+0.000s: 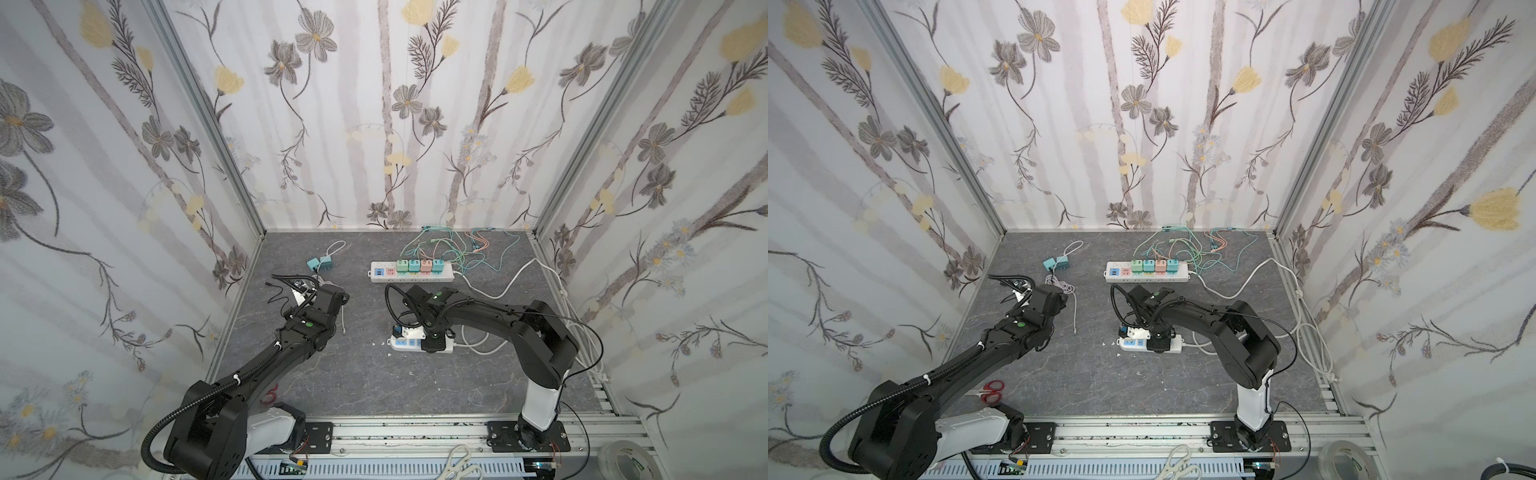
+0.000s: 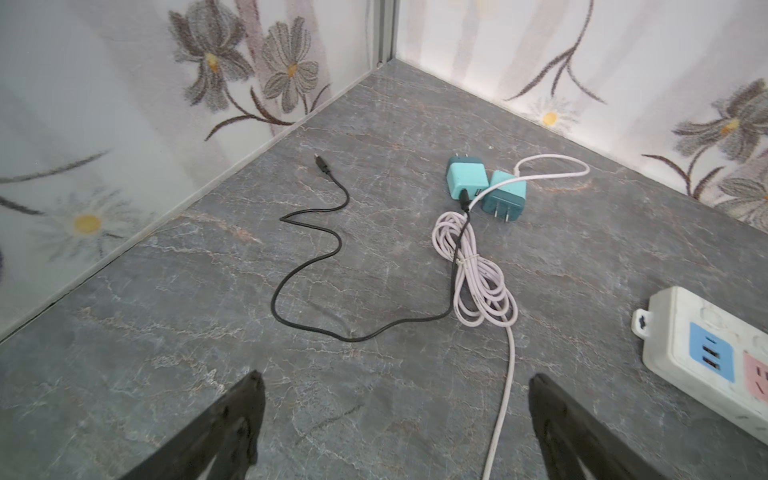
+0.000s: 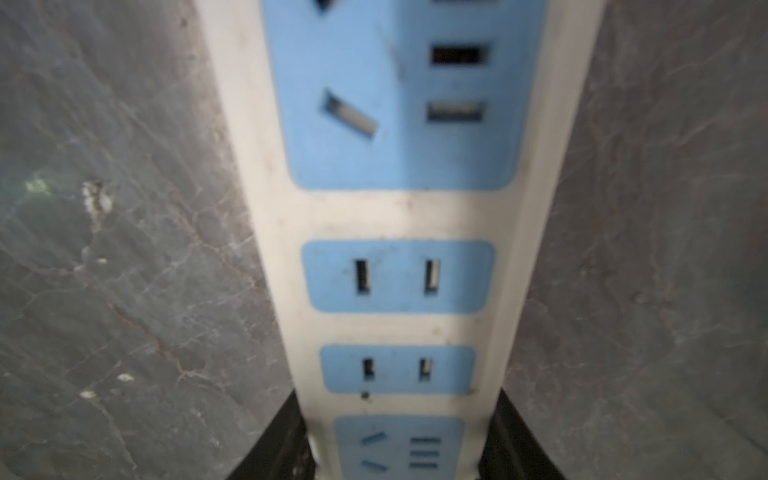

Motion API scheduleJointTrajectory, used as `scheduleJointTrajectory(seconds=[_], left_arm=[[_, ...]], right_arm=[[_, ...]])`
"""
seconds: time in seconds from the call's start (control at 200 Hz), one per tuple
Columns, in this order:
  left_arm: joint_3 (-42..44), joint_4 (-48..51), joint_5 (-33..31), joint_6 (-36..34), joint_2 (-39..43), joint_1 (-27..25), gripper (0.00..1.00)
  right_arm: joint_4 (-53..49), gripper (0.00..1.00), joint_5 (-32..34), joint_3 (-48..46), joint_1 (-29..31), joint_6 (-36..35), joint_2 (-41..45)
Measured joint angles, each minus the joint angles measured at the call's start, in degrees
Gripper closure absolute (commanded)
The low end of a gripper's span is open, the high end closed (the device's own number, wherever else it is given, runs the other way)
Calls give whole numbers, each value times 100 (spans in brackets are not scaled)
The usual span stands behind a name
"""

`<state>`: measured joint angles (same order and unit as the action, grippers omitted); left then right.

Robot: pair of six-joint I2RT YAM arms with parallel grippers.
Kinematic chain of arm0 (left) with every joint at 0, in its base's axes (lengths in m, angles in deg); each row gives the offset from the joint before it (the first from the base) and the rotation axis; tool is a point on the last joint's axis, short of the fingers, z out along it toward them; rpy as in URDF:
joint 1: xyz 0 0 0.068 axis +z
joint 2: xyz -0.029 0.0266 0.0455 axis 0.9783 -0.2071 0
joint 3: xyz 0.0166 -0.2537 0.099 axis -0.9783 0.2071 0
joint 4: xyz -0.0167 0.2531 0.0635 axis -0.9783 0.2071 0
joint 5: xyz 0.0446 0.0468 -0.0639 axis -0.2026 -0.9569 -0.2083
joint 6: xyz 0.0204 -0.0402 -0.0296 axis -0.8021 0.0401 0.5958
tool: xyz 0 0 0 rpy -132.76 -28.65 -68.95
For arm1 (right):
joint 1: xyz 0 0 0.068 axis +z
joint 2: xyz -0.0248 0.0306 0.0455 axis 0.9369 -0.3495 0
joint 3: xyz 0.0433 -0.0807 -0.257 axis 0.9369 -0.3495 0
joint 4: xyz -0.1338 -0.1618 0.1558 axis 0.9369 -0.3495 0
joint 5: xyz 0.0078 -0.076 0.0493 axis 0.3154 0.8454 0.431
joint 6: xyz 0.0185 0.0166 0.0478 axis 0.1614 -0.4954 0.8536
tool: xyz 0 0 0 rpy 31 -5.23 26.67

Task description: Insert the plug

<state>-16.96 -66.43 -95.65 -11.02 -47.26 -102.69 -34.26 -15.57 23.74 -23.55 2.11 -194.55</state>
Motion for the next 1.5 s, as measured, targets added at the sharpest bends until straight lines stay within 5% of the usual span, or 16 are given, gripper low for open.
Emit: scheduleJointTrajectory(seconds=[0.345, 0.899, 1.064, 1.209, 1.504], left_arm=[[-87, 507, -313, 428, 361, 85, 0], [-538, 935, 1093, -326, 79, 721, 0], [-542, 883, 1600, -577, 74, 741, 0], [-597, 883, 1899, -748, 66, 750, 0], [-1012, 1019, 2352, -879, -251, 861, 0]], right_arm=[[-463, 61, -35, 1735, -2, -743, -1121], [-1270, 47, -90, 2396, -57, -608, -1578], [-1375, 35, -149, 2433, -92, -374, -1578], [-1438, 1, -190, 2446, -92, -243, -1561], [-1178, 1, -369, 2304, -90, 114, -872]])
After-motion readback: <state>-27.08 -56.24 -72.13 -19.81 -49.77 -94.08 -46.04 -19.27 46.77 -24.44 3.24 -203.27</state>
